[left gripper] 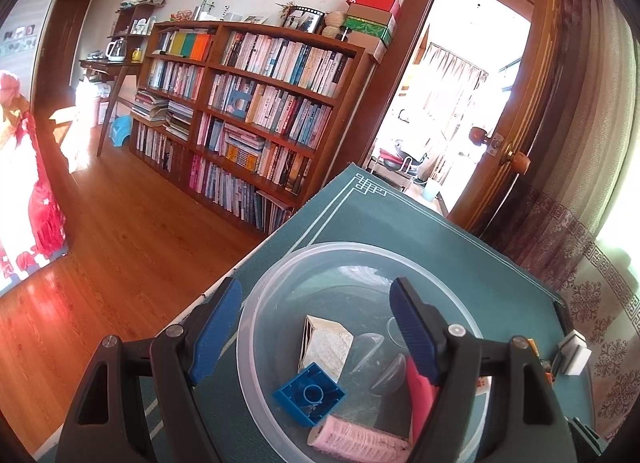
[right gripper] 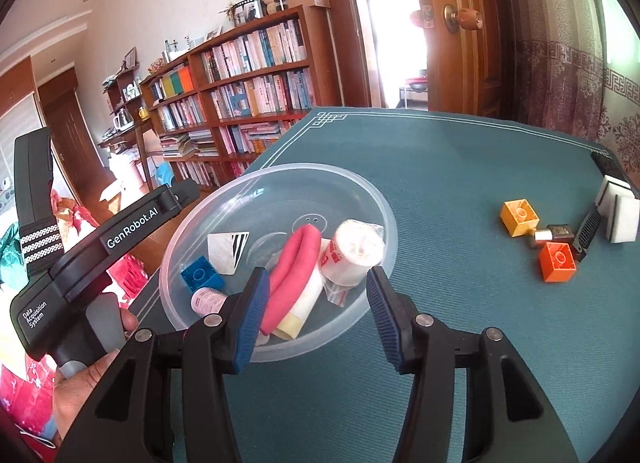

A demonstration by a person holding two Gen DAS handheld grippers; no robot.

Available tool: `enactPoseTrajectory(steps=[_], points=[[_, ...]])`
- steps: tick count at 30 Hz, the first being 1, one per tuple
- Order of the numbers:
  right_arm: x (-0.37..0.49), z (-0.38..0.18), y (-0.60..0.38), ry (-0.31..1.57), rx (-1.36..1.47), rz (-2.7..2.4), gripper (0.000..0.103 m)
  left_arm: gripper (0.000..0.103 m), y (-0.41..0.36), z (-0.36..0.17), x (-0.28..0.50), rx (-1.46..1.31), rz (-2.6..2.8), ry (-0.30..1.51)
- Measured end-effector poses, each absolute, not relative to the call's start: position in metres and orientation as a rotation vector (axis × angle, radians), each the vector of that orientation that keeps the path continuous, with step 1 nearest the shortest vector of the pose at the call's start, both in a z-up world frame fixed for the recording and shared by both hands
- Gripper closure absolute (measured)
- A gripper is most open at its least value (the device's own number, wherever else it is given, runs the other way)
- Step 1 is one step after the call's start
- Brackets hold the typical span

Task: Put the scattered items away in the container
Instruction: 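Carry the block and foam tube into the clear bowl and release both, then move both open tools back toward the Lego bricks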

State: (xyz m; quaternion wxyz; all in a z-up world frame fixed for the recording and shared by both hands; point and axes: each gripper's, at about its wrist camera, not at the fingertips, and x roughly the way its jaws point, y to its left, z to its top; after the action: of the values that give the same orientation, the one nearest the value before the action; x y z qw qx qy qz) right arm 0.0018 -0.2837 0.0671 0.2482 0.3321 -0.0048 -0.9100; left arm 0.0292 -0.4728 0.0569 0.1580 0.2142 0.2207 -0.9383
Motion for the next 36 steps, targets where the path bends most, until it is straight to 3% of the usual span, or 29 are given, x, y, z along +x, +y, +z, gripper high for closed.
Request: enactPoseTrajectory(steps=[12,36], points=[[0.011,0.049,-0.221,-0.132,1.022,-2.601,0.049,0.019,-0.441,0.067,0.035,0.547,-2.714,0.363],[0.068,0.042,-0.127,-0.286,1.086,-2.736,0.049,0.019,-0.379,0.063,0.072,0.552,-2.794,0.183]])
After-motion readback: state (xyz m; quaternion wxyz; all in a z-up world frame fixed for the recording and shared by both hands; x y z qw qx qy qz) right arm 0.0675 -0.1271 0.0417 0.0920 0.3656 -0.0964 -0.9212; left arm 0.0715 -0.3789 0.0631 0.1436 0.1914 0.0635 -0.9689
